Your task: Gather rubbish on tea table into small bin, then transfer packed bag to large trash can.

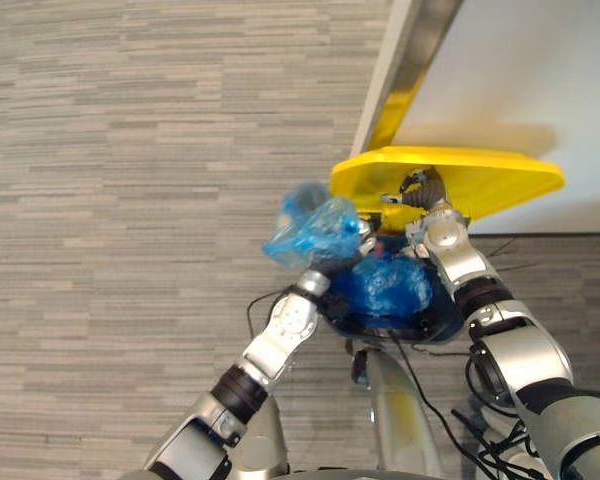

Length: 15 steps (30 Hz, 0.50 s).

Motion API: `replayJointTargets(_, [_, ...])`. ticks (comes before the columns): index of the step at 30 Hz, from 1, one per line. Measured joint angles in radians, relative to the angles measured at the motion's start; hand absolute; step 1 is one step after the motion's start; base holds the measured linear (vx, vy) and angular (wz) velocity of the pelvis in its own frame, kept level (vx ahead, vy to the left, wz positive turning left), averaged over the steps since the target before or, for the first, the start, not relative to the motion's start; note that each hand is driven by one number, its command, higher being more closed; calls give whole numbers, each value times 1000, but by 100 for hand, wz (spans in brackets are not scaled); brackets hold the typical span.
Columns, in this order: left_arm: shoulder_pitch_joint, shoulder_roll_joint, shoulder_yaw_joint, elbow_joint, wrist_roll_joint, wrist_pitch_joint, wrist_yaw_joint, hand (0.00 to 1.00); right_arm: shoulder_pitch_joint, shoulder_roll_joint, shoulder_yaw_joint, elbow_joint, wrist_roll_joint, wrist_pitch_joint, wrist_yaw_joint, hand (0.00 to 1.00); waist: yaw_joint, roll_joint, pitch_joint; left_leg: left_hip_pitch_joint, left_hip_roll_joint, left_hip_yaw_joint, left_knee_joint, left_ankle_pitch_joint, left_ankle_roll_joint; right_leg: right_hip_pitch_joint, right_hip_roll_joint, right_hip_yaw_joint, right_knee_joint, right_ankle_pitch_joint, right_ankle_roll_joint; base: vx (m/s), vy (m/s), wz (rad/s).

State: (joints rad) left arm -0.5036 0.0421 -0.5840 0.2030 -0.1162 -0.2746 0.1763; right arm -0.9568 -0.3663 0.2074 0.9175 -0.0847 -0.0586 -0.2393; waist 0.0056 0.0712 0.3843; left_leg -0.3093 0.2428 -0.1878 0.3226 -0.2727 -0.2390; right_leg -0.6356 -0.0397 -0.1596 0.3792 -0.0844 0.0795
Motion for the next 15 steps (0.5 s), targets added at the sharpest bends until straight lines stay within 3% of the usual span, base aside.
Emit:
replayJointTargets(4, [-78, -12, 7, 167, 0, -5, 4, 100, -52, -15, 0, 0, 3, 0, 21, 0, -24, 0, 18, -25, 0, 1, -2, 7, -11, -33, 1, 4, 3, 0, -2, -20, -23, -3])
replayJointTargets(7, [-112, -14, 13, 298, 2, 19, 23, 100, -105, -50, 0, 1, 5, 1, 26, 0, -45, 0, 64, -27, 1, 0, -15, 13, -20, -40, 2, 4, 0, 5, -1, -51, -47, 0])
replayJointTargets(13, [-210, -77, 8, 525, 13, 63, 27, 100, -172, -87, -56, 1, 7, 9, 25, 0, -51, -4, 84, -68, 2, 31, -76, 57, -27, -106, 4, 26, -45, 50, -10, -8, -29, -10])
replayJointTargets(14, [-239, -98, 10, 564, 19, 72, 28, 0, -179, -87, -76, -2, 9, 10, 24, 0, -54, -4, 85, -78, 4, 41, -77, 57, -31, -115, 6, 28, -57, 60, -5, 6, -4, -13])
replayJointTargets(15, [-251, -110, 13, 584, 26, 74, 28, 0, -183, -87, -91, -3, 13, 10, 22, 0, -56, -5, 86, -85, 5, 48, -77, 58, -31, -121, 6, 30, -60, 64, -2, 19, 5, -12])
